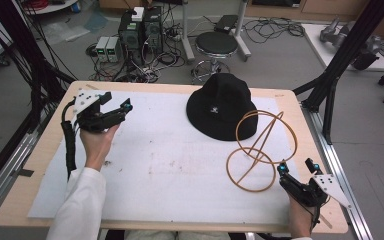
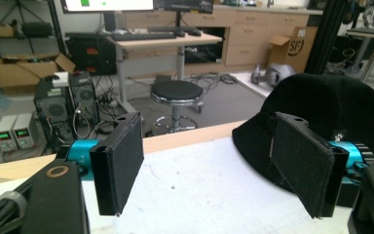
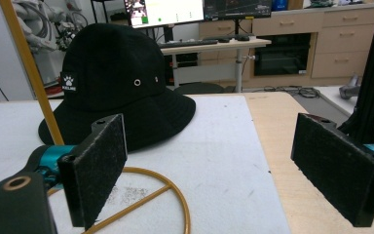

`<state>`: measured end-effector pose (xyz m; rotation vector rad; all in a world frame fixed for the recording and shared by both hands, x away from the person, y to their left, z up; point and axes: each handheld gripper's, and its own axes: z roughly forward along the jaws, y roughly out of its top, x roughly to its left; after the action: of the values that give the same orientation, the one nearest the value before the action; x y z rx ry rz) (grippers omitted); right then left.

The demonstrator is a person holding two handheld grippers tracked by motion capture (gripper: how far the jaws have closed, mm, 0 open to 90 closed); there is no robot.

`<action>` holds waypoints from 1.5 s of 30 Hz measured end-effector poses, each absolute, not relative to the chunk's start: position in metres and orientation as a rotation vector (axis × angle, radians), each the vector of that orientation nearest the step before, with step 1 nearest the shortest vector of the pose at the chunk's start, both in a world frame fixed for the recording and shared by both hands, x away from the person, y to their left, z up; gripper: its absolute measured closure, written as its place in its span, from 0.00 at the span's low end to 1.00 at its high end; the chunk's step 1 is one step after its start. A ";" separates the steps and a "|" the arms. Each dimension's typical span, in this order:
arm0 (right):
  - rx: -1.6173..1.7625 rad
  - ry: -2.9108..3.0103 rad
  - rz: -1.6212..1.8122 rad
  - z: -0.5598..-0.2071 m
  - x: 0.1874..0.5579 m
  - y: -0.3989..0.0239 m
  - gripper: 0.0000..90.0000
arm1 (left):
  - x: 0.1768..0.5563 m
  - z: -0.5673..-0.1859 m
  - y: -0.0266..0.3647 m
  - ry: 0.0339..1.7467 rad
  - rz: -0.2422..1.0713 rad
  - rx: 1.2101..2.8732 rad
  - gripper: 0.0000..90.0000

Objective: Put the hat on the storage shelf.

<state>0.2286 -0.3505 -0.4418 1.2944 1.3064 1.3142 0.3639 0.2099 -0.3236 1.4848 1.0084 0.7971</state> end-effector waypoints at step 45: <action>1.310 1.302 1.336 -0.443 0.232 -0.348 0.14 | 0.466 -0.335 0.023 0.827 0.550 1.826 0.33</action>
<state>0.2320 -0.3476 -0.4428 1.3097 1.3020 1.3359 0.4655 0.0232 -0.3352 1.8262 0.8270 0.5499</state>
